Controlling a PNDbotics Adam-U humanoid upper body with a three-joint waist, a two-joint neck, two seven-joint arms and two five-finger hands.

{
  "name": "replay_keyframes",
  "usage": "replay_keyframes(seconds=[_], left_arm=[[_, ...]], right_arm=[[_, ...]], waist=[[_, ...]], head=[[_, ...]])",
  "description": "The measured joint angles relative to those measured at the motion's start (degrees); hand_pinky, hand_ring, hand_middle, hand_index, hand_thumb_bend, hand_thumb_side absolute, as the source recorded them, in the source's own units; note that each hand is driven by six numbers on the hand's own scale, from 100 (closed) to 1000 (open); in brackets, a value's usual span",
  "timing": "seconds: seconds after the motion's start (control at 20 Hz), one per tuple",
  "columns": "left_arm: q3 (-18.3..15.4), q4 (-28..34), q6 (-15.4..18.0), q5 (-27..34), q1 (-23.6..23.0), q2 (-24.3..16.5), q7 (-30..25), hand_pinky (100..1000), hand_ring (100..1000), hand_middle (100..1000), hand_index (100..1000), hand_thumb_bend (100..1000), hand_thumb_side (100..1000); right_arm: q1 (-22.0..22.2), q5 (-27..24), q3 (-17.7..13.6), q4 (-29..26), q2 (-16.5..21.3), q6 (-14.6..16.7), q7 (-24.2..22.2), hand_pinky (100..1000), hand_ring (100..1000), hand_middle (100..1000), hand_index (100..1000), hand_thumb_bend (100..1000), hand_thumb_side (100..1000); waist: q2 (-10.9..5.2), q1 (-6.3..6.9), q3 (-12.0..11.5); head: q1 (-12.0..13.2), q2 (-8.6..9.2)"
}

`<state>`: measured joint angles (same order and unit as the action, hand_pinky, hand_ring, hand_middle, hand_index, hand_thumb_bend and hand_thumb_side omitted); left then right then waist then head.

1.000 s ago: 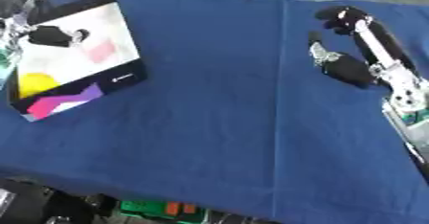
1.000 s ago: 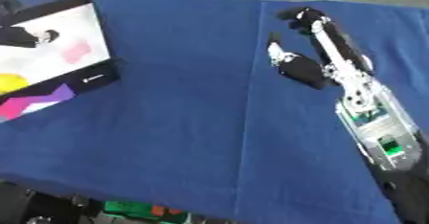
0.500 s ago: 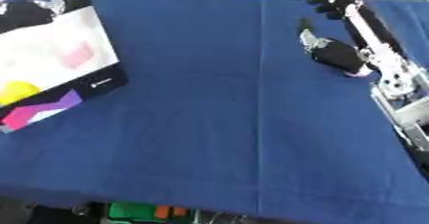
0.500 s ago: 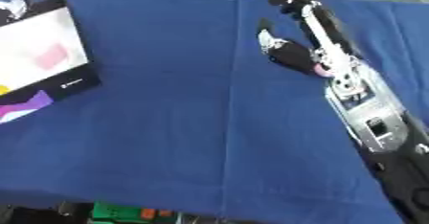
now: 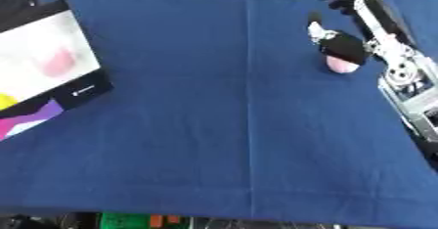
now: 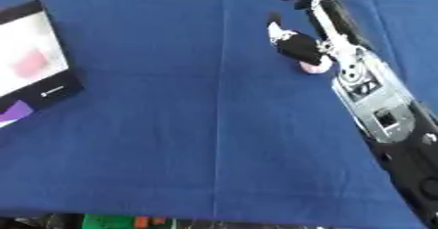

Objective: Pick up the objects with one hand, pass them to the other hand, and then place them into the box on the other side of the table.

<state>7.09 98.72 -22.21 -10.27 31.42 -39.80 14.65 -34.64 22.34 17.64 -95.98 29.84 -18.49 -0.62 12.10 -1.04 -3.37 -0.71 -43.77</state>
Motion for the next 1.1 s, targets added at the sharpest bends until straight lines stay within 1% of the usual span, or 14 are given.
replay_keyframes(seconds=[0.1, 0.3, 0.4, 0.5, 0.6, 0.7, 0.85, 1.1], left_arm=[[0.27, 0.17, 0.04, 0.43, -0.26, 0.11, 0.09, 705, 629, 668, 772, 449, 518], [0.87, 0.18, -0.15, 0.57, -0.36, 0.60, -0.28, 705, 630, 670, 777, 446, 526], [1.00, 0.18, -0.20, 0.57, -0.52, 0.87, -0.62, 705, 629, 670, 776, 445, 528], [1.21, 0.18, -0.23, 0.57, -0.71, 1.11, -0.81, 705, 629, 669, 776, 447, 529], [1.23, 0.18, -0.21, 0.56, -0.76, 1.23, -0.84, 705, 629, 669, 776, 447, 528], [1.23, 0.18, -0.15, 0.56, -0.84, 1.51, -0.83, 705, 627, 668, 773, 447, 527], [1.24, 0.20, 0.04, 0.56, -1.12, 1.56, -0.71, 705, 628, 669, 772, 447, 527], [1.42, 0.20, 0.29, 0.56, -1.29, 1.57, -0.56, 706, 628, 669, 771, 448, 527]], right_arm=[[0.44, -0.01, 0.25, -0.01, 1.42, -1.52, -1.30, 873, 852, 849, 838, 100, 518], [1.15, -0.48, 0.81, -0.03, 3.99, -4.40, -4.11, 876, 856, 853, 844, 100, 552], [1.49, -0.97, 0.85, -0.04, 5.12, -5.78, -5.60, 881, 860, 855, 849, 100, 539], [1.79, -1.23, 0.90, -0.06, 6.08, -6.90, -7.02, 883, 862, 856, 853, 100, 505], [1.96, -1.25, 0.96, -0.06, 6.94, -7.85, -8.36, 884, 863, 857, 854, 100, 504], [2.05, -1.20, 0.95, -0.04, 7.70, -8.54, -9.61, 887, 866, 858, 863, 100, 505], [2.36, -0.58, 0.94, 0.35, 8.41, -9.24, -11.11, 895, 872, 860, 861, 100, 470], [2.19, 2.03, 1.26, 2.53, 8.53, -9.26, -12.60, 904, 883, 866, 868, 100, 407]], waist=[[0.00, -0.01, 0.17], [0.00, -0.01, 0.19], [0.00, -0.01, 0.23], [0.00, -0.01, 0.24], [0.00, -0.01, 0.25], [0.00, -0.01, 0.24], [0.00, -0.01, 0.23], [0.00, -0.01, 0.11]], head=[[-0.09, 0.00], [-0.41, 0.00], [-0.55, 0.00], [-0.89, 0.00], [-1.27, 0.00], [-1.64, 0.00], [-2.09, 0.00], [-2.55, 0.03]])
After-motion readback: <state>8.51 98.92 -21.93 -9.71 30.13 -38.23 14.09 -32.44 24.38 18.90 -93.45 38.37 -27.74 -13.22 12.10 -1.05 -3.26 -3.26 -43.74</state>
